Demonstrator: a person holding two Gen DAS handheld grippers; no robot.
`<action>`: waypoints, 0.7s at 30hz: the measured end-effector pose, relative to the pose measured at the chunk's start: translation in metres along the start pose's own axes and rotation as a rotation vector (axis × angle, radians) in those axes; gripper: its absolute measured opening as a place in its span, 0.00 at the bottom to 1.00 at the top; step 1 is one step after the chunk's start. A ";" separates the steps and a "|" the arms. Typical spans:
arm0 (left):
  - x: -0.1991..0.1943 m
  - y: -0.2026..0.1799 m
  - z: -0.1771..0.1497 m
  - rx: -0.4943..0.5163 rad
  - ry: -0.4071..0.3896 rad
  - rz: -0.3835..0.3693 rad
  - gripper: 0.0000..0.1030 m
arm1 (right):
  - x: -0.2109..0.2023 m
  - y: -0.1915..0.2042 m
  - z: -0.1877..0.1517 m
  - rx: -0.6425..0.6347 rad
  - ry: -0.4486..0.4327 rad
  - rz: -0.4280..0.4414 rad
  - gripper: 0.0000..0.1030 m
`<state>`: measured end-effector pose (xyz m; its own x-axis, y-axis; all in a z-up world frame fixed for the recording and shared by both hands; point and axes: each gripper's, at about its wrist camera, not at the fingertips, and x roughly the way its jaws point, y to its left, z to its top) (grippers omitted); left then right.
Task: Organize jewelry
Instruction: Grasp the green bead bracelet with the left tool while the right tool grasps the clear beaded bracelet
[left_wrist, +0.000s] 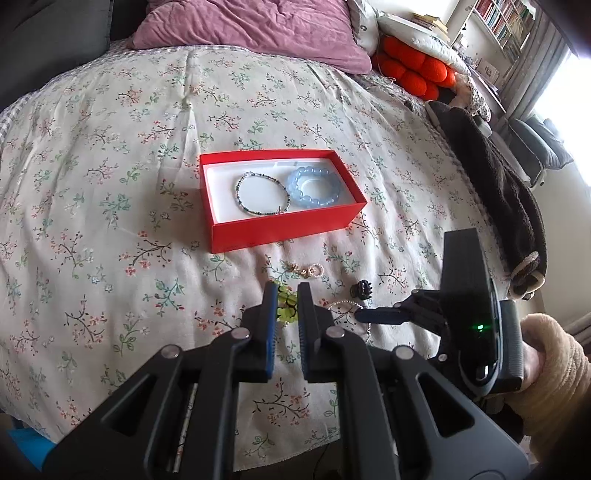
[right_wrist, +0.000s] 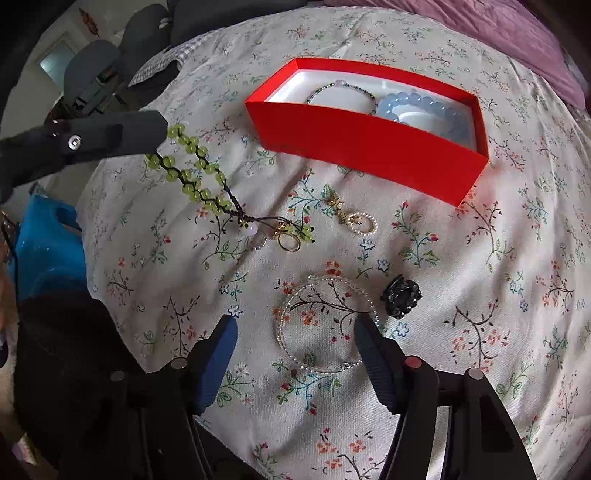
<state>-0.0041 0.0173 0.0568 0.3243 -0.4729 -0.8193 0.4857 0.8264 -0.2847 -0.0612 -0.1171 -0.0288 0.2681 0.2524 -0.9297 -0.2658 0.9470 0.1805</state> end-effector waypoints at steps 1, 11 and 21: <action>-0.002 0.001 0.000 -0.002 -0.005 -0.001 0.11 | 0.004 0.001 0.001 0.001 0.006 0.000 0.56; -0.005 0.004 -0.002 0.000 -0.006 -0.005 0.11 | 0.026 -0.010 0.020 0.079 -0.010 -0.052 0.34; -0.012 0.009 -0.001 -0.017 -0.031 -0.015 0.11 | 0.031 0.007 0.034 0.014 -0.019 -0.070 0.04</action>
<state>-0.0042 0.0306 0.0641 0.3419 -0.4941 -0.7994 0.4765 0.8243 -0.3057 -0.0229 -0.0959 -0.0450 0.3028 0.1893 -0.9341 -0.2332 0.9650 0.1199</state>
